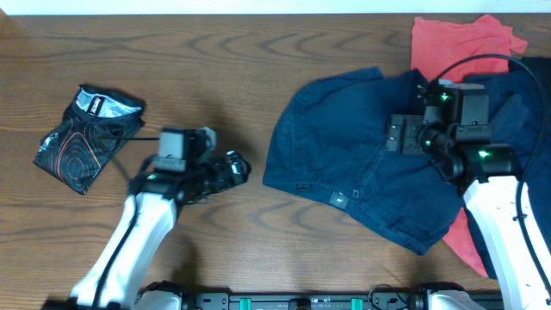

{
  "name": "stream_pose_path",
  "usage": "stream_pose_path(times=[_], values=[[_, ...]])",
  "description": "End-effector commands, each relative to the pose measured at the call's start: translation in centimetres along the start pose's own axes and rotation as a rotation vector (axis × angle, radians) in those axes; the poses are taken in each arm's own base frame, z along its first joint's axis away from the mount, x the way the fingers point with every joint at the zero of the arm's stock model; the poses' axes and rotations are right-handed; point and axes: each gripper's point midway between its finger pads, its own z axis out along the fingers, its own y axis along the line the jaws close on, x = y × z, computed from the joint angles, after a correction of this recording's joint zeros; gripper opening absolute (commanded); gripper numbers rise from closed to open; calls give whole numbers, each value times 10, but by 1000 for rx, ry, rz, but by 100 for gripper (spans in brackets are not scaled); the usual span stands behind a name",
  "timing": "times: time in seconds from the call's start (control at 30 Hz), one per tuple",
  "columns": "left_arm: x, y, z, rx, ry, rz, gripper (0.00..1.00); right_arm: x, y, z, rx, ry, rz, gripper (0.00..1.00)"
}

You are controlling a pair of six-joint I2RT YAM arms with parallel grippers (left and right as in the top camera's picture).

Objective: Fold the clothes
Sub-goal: 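Grasp the pants' left edge with the left gripper and pull it left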

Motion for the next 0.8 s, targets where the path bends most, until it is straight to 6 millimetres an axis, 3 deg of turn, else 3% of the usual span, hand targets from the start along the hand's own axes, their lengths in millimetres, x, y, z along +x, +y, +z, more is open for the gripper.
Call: stream_pose_path(times=[0.0,0.2,0.33,0.37,0.43,0.47,0.57,0.7,0.77], values=[[6,-13,26,20,63,-79,98,1,-16,-3,42,3,40,99],[9,-30,74,58,87,-89,98,5,-22,-4,55,23,55,99],[13,-41,95,88,91,-59,100,7,-22,-4,56,31,55,99],[15,-42,99,91,94,-51,97,8,-22,-4,56,34,56,99],[18,-44,105,94,101,-38,86,9,-22,-4,57,37,56,99],[19,-45,106,93,104,-36,72,9,-22,-4,57,39,56,99],[18,-45,106,96,101,-20,7,10,-22,-4,57,42,56,99],[4,-40,98,104,59,55,6,11,-22,-4,59,45,57,99],[-17,-34,85,111,-3,95,6,11,-24,-4,67,47,56,99]])
